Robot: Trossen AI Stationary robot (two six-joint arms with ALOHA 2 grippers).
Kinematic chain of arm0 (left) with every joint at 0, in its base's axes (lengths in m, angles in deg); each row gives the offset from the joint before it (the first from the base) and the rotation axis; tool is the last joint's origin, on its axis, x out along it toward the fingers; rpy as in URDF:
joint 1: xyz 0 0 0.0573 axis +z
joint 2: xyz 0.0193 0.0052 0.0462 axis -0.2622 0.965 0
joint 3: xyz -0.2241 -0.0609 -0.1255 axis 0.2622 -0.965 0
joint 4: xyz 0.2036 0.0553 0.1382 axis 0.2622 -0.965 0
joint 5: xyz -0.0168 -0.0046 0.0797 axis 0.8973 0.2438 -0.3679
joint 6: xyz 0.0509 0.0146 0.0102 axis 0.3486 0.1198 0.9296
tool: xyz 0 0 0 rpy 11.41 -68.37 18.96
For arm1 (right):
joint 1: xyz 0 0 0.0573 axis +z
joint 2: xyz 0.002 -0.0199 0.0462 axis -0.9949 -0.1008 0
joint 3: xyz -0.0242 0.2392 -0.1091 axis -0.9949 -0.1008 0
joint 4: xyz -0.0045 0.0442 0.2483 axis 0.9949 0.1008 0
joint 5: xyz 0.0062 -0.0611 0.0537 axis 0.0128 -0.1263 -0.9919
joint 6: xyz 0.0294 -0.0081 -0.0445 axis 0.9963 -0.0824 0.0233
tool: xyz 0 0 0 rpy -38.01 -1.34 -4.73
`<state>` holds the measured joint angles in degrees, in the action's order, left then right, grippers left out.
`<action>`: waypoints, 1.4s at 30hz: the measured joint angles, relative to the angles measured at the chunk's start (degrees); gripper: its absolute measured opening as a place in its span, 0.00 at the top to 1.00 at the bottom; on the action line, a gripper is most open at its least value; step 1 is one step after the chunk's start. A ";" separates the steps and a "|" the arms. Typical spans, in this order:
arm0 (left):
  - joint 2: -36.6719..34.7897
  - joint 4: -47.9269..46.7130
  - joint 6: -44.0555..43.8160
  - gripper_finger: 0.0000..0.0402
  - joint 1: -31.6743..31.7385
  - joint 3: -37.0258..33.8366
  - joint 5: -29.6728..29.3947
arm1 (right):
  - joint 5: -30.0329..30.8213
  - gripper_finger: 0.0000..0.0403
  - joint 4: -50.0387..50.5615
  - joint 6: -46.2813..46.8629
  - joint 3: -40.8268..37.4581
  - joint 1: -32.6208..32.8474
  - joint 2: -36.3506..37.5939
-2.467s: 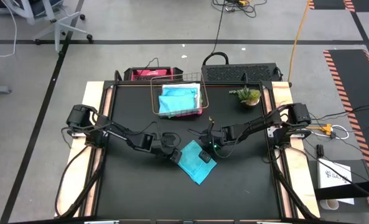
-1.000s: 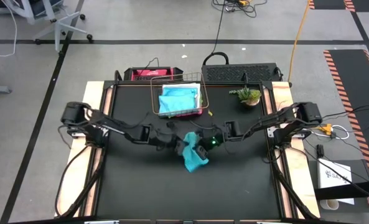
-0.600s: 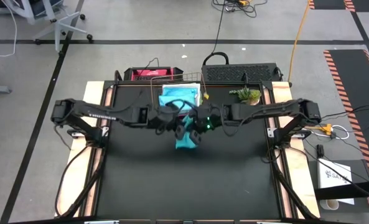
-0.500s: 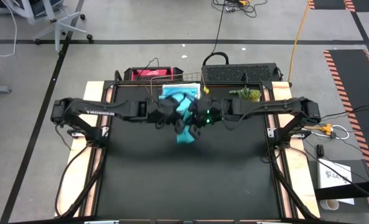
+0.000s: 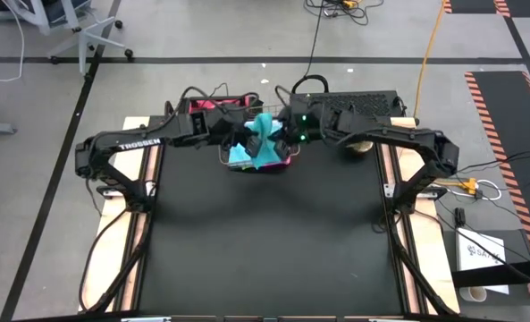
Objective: Fold microfiber towels
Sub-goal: Stack the folded light blue microfiber cloth on top of the folded light blue microfiber cloth in the wire basket
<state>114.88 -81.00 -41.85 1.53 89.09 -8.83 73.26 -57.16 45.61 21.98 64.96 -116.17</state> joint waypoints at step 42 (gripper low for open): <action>6.02 9.04 -10.27 0.96 3.30 -0.09 4.25 | -27.12 1.00 7.95 -10.70 16.14 -17.82 -12.65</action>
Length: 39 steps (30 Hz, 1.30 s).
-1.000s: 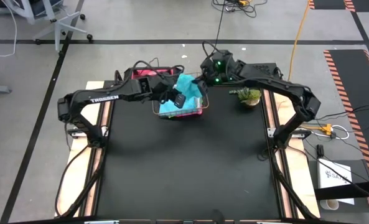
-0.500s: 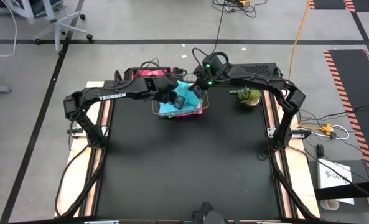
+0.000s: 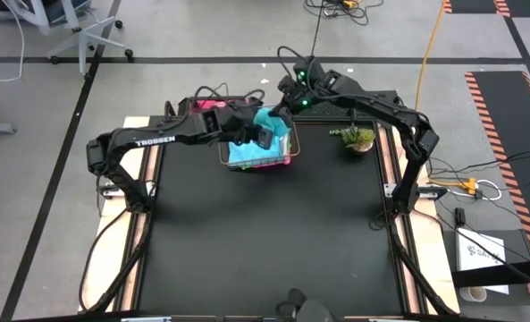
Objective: Fold microfiber towels
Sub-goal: Stack the folded light blue microfiber cloth on top of the folded light blue microfiber cloth in the wire basket
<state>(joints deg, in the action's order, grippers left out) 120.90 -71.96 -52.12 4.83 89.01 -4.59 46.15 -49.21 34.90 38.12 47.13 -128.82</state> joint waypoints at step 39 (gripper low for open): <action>7.01 -17.38 -1.92 0.97 0.26 -0.04 -7.87 | 0.84 1.00 3.62 -5.10 1.11 -0.37 -11.99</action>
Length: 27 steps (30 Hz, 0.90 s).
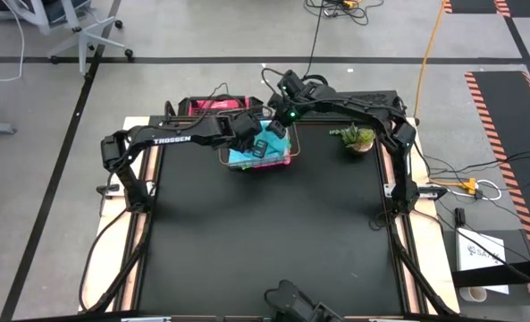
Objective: Fold microfiber towels
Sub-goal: Stack the folded light blue microfiber cloth on top of the folded light blue microfiber cloth in the wire basket
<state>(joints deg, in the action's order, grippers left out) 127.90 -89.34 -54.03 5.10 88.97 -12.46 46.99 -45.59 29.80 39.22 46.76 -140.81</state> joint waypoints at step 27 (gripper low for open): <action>-3.61 -5.20 9.34 0.40 5.95 -0.03 -8.92 | 4.54 0.99 -2.90 -3.43 0.00 -1.17 -0.80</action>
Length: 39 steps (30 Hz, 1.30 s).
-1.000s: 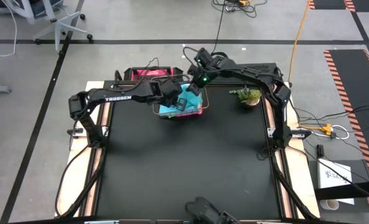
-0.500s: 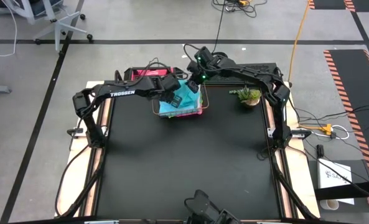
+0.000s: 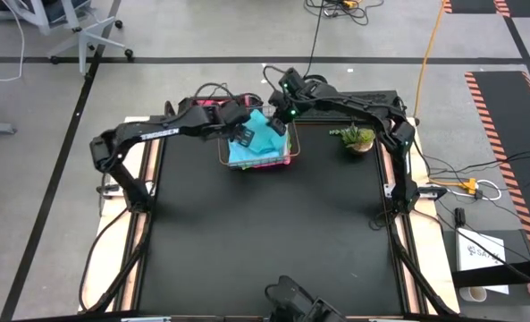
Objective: Fold microfiber towels
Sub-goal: Stack the folded light blue microfiber cloth on top of the folded light blue microfiber cloth in the wire basket
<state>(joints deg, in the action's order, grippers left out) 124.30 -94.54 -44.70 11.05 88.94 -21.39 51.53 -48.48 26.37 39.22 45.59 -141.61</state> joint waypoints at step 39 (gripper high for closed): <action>-8.85 -7.06 -1.76 0.39 -7.10 0.04 -0.70 | 29.44 0.79 21.48 -15.25 -0.35 13.16 7.78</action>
<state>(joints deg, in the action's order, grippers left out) 115.45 -101.61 -46.46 3.95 88.98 -22.09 80.97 -27.01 11.12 38.87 58.75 -133.84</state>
